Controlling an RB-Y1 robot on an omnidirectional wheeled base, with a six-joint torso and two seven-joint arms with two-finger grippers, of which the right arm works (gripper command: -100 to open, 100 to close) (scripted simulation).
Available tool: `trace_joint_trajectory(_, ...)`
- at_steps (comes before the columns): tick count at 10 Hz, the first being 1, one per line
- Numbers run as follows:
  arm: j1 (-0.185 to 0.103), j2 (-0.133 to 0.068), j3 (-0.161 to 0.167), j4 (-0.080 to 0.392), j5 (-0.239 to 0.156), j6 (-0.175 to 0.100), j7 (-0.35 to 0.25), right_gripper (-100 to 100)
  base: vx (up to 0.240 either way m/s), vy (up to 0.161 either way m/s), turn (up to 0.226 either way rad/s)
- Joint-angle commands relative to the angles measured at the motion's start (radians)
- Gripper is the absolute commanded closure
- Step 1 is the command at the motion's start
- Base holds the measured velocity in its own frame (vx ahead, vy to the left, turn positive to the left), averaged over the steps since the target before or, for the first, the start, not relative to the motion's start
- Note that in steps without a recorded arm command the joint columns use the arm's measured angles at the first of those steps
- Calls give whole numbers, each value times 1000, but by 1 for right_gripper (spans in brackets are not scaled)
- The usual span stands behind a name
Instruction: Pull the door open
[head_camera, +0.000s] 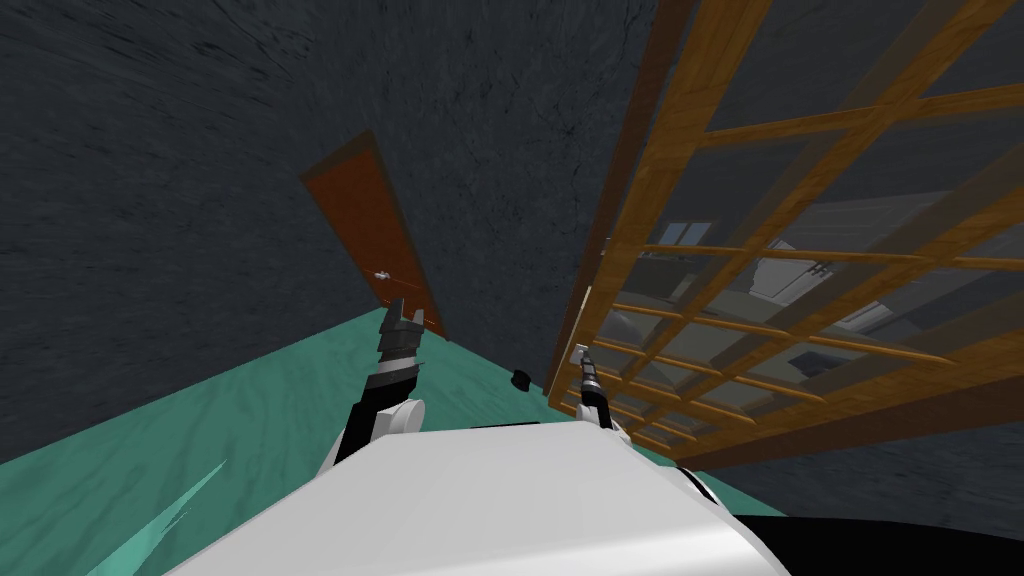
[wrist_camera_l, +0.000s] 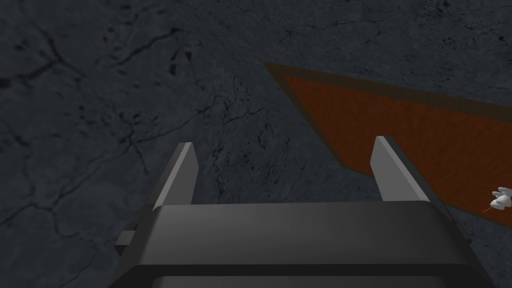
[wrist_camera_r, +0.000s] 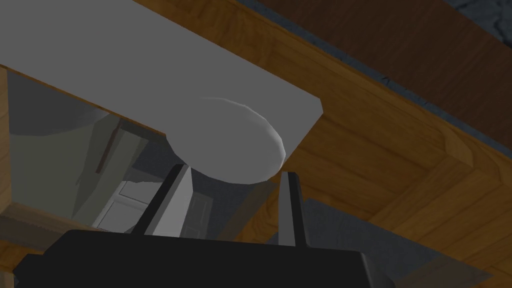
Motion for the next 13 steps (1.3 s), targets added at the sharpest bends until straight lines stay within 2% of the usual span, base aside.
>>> trace_joint_trajectory(1, -3, 14, 13, 7, 8, 3, -50, 100, -13, -4, 24)
trace_joint_trajectory(4, -3, 13, 13, 7, 11, 4, -96, 100, -14, 1, 5)
trace_joint_trajectory(8, -1, 10, 13, 5, 18, 5, -214, 100, -22, -2, 6)
trace_joint_trajectory(10, -1, 10, 13, 5, 18, 5, -221, 100, -7, -3, 6)
trace_joint_trajectory(11, -1, 9, 13, 5, 20, 5, -263, 100, -4, 0, -11)
trace_joint_trajectory(12, -1, 9, 13, 5, 20, 5, -263, 100, -1, 5, -15)
trace_joint_trajectory(13, 0, 8, 13, 5, 23, 6, -299, 100, -15, 1, 13)
